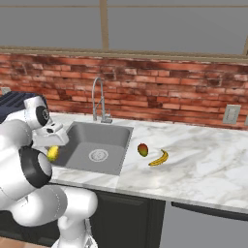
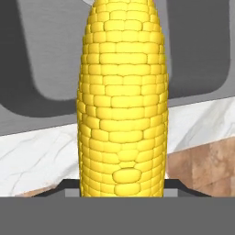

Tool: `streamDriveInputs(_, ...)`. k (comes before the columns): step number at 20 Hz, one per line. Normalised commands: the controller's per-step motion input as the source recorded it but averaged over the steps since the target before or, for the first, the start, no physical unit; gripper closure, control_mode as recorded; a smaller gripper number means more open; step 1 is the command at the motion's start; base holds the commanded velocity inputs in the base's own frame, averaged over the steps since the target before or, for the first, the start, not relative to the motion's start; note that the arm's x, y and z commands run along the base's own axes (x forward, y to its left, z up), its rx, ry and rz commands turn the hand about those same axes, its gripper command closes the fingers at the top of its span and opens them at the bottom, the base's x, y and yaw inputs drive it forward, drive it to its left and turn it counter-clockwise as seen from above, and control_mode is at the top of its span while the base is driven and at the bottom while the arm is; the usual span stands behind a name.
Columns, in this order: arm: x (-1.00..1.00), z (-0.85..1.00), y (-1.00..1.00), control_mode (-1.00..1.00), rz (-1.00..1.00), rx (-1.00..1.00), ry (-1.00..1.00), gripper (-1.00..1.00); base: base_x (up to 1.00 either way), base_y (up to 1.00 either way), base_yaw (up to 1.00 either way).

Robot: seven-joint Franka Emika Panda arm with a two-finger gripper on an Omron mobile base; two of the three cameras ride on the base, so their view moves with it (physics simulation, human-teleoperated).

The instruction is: There is a mixed pile of frozen fruits and vegetables on the counter. Locate all the frozen vegetables and place the items in a bowl on the counter. Take all the frozen fruits and defrost them in a running sink.

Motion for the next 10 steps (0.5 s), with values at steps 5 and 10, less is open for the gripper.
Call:
streamDriveInputs(5, 0.0, 0.21, 0.51, -1.0, 0.05, 0.0, 0.05, 1.0, 0.0, 0.0, 0.0)
streamDriveInputs(10, 0.0, 0.03, 0.34, -1.0, 0.03, 0.15, 0.02, 1.0, 0.0, 0.0, 0.0)
